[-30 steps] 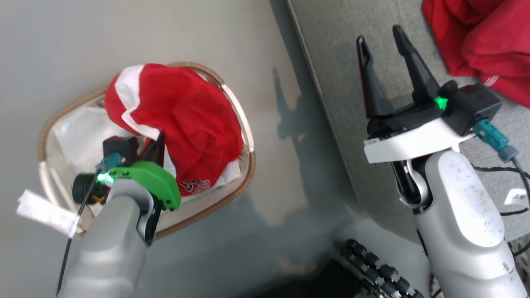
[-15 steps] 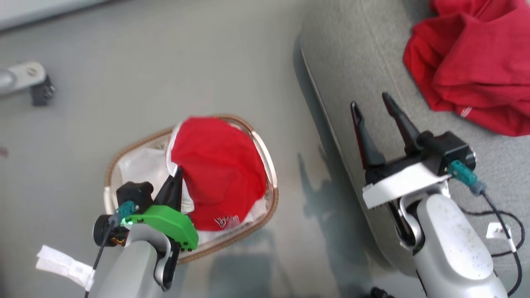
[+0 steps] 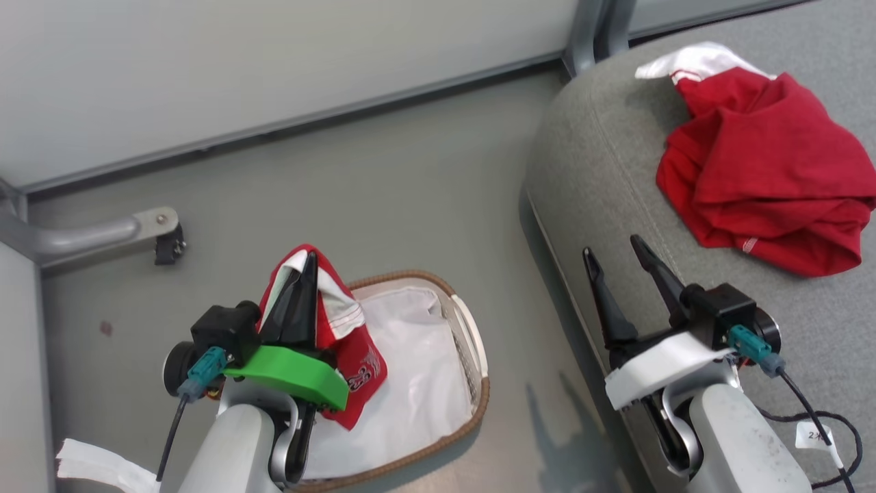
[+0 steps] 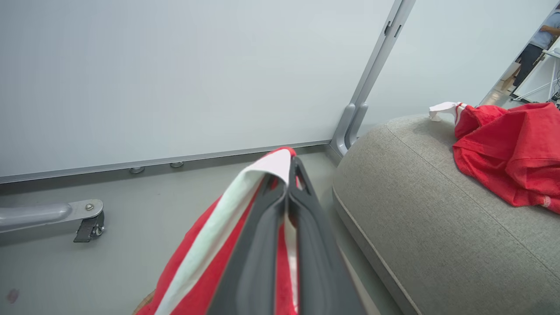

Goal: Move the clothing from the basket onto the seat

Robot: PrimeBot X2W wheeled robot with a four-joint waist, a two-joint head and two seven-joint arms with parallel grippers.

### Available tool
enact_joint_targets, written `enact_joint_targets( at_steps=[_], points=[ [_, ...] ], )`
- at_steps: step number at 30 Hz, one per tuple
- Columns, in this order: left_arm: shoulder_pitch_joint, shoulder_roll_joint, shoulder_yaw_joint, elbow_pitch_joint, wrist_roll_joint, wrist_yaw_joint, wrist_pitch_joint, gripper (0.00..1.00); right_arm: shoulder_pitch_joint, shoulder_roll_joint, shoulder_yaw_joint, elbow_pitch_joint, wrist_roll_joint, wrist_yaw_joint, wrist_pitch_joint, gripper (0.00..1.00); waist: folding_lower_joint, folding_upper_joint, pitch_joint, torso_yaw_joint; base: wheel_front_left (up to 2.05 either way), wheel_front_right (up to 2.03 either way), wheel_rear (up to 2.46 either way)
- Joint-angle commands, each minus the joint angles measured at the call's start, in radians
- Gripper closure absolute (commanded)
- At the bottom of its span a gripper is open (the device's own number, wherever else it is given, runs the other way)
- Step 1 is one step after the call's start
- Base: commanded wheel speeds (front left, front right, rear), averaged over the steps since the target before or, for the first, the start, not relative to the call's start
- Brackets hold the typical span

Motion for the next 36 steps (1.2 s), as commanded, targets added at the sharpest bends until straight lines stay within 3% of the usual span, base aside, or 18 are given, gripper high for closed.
enact_joint_targets(
  at_steps=[1,18,25,36],
  points=[
    [0.021,0.000,0.000,-0.029,0.010,-0.003,0.000,1.00,0.028,-0.004,-0.003,0.007,-0.005,-0.001,-0.002,0.00,0.0001,0.0000,-0.091,0.041,0.00,0.00,0.00],
    [-0.061,-0.001,-0.084,-0.264,-0.036,0.004,0.000,1.00,0.120,-0.004,0.051,0.060,-0.043,-0.001,-0.002,0.00,0.0001,0.0000,-0.172,0.106,0.00,0.00,0.00],
    [-0.094,-0.001,-0.178,-0.289,-0.062,0.031,0.000,1.00,0.041,-0.004,0.190,0.090,-0.035,-0.001,-0.002,0.00,0.0001,0.0000,-0.156,0.152,0.00,0.00,0.00],
    [-0.124,0.000,-0.250,-0.278,-0.077,0.043,0.000,1.00,-0.122,-0.005,0.421,0.168,0.007,-0.001,-0.002,0.00,0.0001,0.0000,-0.135,0.223,0.00,0.00,0.00]
  ],
)
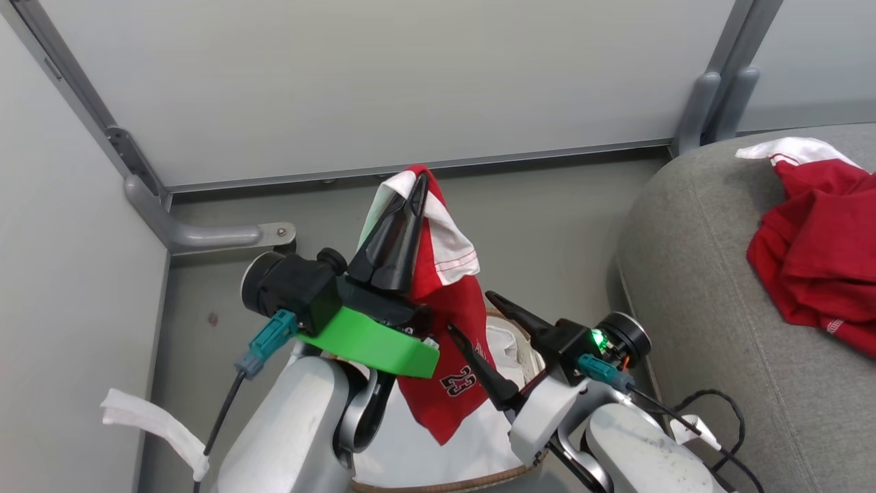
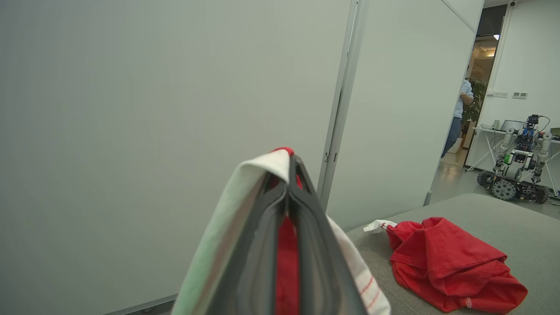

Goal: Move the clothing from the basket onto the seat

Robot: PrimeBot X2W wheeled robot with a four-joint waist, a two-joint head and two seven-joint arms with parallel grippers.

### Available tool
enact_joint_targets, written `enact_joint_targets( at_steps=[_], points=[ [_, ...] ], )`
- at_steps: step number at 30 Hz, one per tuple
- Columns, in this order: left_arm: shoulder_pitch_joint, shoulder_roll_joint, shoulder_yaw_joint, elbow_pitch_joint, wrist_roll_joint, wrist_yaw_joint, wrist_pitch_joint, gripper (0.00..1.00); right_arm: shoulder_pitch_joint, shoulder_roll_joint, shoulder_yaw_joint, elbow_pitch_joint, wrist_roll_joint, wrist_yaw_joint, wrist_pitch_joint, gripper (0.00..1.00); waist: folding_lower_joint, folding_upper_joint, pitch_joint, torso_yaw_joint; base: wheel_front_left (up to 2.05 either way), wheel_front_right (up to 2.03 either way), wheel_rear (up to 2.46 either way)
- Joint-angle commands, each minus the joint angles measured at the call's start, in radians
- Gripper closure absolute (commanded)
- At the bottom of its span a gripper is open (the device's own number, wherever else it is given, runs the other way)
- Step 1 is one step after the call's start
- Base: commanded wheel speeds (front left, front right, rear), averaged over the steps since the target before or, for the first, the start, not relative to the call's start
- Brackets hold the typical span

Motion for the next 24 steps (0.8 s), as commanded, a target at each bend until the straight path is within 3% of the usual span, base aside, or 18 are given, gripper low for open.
enact_joint_targets(
  at_steps=[1,16,17,18,19,24],
  points=[
    [-0.018,0.003,-0.005,0.000,-0.003,0.002,0.000,1.00,-0.024,-0.005,0.010,0.015,0.002,-0.001,-0.002,0.00,0.0001,0.0000,0.014,0.021,0.00,0.00,0.00],
    [-0.091,0.003,-0.137,0.003,-0.064,0.013,0.000,1.00,-0.163,-0.005,-0.020,0.177,-0.025,-0.001,-0.002,0.00,0.0001,0.0000,0.055,0.147,0.00,0.00,0.00],
    [-0.093,0.003,-0.142,0.003,-0.065,0.015,0.000,1.00,-0.166,-0.005,-0.015,0.189,-0.017,-0.001,-0.002,0.22,0.0001,0.0000,0.056,0.149,0.00,0.00,0.00],
    [-0.094,0.003,-0.148,0.003,-0.071,0.017,0.000,1.00,-0.169,-0.005,-0.010,0.203,-0.006,-0.001,-0.002,0.72,0.0001,0.0000,0.055,0.150,0.00,0.00,0.00],
    [-0.093,0.003,-0.150,0.004,-0.073,0.017,0.000,1.00,-0.172,-0.005,-0.004,0.210,0.005,-0.001,-0.002,1.00,0.0001,0.0000,0.054,0.151,0.00,0.00,0.00],
    [-0.090,0.003,-0.150,0.010,-0.074,0.025,0.000,1.00,-0.176,-0.005,0.010,0.233,0.051,-0.001,-0.002,1.00,0.0001,0.0000,0.050,0.146,0.00,0.00,0.00]
  ],
)
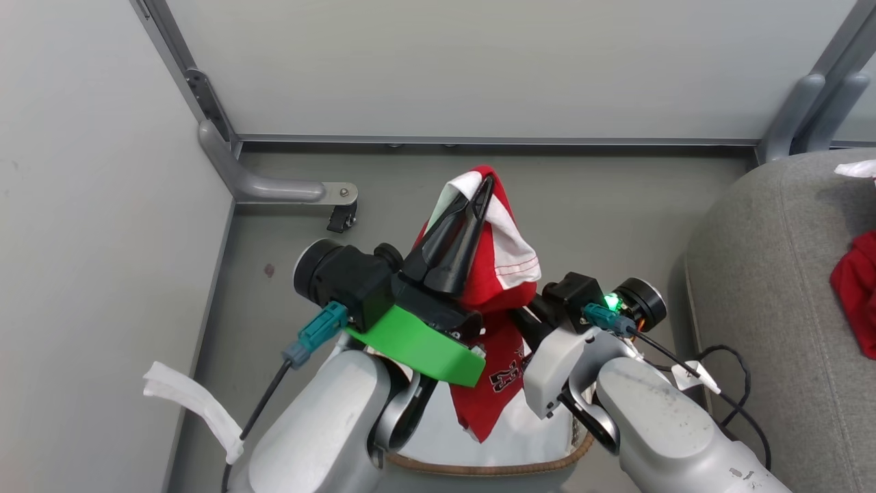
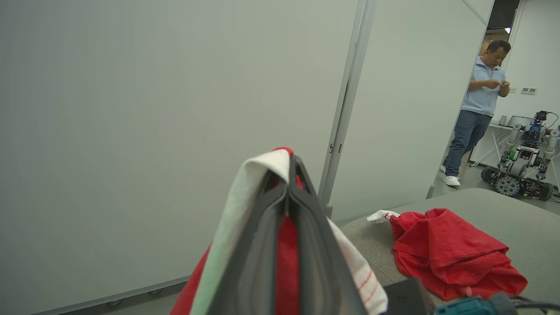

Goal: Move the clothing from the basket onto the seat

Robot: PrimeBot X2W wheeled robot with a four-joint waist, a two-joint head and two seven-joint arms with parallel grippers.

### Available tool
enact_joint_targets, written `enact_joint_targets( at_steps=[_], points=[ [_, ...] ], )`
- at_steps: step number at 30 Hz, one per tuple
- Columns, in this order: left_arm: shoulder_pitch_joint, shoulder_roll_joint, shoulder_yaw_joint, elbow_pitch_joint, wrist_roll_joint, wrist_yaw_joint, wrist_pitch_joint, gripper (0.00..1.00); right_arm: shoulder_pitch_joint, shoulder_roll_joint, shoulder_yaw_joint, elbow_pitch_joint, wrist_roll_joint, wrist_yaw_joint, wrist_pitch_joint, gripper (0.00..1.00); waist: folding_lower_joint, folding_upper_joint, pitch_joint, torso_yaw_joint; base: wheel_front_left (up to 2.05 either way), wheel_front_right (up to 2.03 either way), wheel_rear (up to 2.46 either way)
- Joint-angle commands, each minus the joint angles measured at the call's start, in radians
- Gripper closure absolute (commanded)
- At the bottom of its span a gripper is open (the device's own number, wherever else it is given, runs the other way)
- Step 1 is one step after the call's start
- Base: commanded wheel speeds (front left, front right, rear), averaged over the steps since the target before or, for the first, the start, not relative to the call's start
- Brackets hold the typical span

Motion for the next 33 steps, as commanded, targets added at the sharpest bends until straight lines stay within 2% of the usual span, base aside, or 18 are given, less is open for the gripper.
enact_joint_targets(
  at_steps=[1,3,4,5,6,13,25,33],
  points=[
    [-0.012,0.003,0.006,0.005,-0.002,0.007,0.000,1.00,0.001,-0.004,0.000,0.002,0.010,-0.001,-0.002,1.00,0.0001,0.0000,-0.003,-0.006,0.00,0.00,0.00],
    [-0.002,0.003,0.013,0.008,0.009,0.006,0.000,1.00,0.015,-0.004,-0.011,-0.011,0.021,-0.001,-0.002,1.00,0.0001,0.0000,-0.007,-0.015,0.00,0.00,0.00],
    [0.007,0.003,0.019,0.011,0.014,0.004,0.000,0.95,0.025,-0.004,-0.020,-0.020,0.027,-0.001,-0.002,1.00,0.0001,0.0000,-0.010,-0.021,0.00,0.00,0.00],
    [0.015,0.003,0.025,0.014,0.021,0.004,0.000,0.54,0.031,-0.005,-0.030,-0.028,0.028,-0.001,-0.002,1.00,0.0001,0.0000,-0.011,-0.027,0.00,0.00,0.00],
    [0.025,0.003,0.032,0.023,0.024,0.005,0.000,0.00,0.039,-0.004,-0.044,-0.043,0.032,-0.001,-0.002,1.00,0.0001,0.0000,-0.014,-0.037,0.00,0.00,0.00],
    [0.080,0.008,0.095,0.085,0.093,-0.001,0.000,0.00,0.127,-0.004,-0.136,-0.160,0.040,-0.001,-0.002,1.00,0.0001,0.0000,-0.036,-0.129,0.00,0.00,0.00],
    [0.204,0.015,0.264,0.142,0.180,-0.032,0.000,0.00,0.248,-0.004,-0.243,-0.342,0.032,-0.001,-0.002,1.00,0.0001,0.0000,-0.043,-0.413,0.00,0.00,0.00],
    [0.247,0.009,0.336,0.152,0.217,-0.049,0.000,0.00,0.305,-0.004,-0.300,-0.428,0.043,-0.001,-0.002,1.00,0.0001,0.0000,-0.029,-0.581,0.00,0.00,0.00]
  ],
)
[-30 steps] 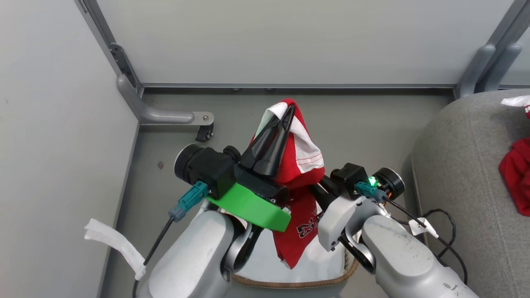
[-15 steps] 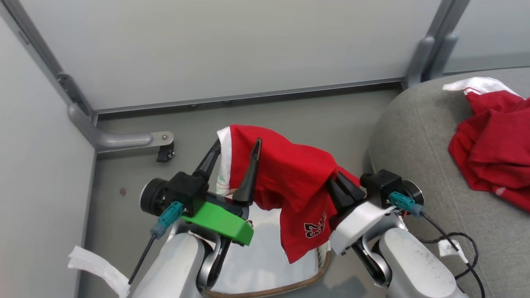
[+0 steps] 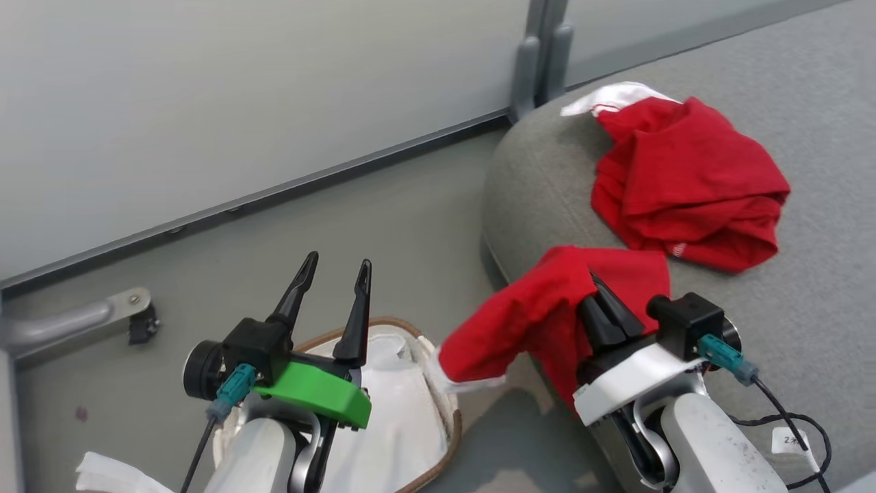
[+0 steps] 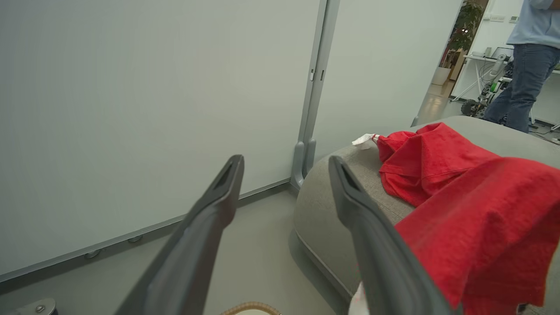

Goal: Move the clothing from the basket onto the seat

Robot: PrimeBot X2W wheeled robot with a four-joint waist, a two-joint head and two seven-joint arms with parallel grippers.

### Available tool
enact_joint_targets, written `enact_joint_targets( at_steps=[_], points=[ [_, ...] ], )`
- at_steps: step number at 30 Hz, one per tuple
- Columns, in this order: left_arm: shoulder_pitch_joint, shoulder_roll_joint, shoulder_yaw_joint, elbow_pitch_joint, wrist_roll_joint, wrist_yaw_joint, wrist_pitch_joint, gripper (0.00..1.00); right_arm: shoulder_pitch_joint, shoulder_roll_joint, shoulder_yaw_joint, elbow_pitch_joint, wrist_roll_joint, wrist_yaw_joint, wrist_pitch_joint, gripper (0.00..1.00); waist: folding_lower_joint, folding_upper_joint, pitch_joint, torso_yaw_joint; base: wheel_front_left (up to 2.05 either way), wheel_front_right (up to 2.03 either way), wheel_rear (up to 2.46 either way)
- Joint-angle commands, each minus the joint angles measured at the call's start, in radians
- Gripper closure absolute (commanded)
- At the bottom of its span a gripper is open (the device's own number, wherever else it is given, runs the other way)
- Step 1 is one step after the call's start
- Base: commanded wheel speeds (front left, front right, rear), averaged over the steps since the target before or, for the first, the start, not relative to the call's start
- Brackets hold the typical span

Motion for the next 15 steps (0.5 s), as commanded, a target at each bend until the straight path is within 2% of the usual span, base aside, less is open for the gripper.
enact_joint_targets(
  at_steps=[1,6,15],
  points=[
    [0.020,0.003,0.011,0.001,0.012,-0.005,0.001,0.00,0.021,-0.003,-0.011,-0.018,0.008,-0.001,-0.002,1.00,0.0000,-0.0001,0.010,-0.157,0.00,0.00,0.00],
    [0.037,0.000,0.040,-0.003,0.027,-0.010,0.001,0.00,0.043,-0.003,-0.049,-0.062,0.007,-0.001,-0.002,1.00,0.0000,-0.0001,0.018,-0.254,0.00,0.00,0.00],
    [-0.007,-0.001,-0.016,0.018,0.008,-0.017,0.001,0.00,0.057,-0.001,-0.170,-0.158,-0.043,-0.001,-0.002,1.00,0.0000,-0.0001,0.068,-0.277,0.00,0.00,0.00]
  ],
)
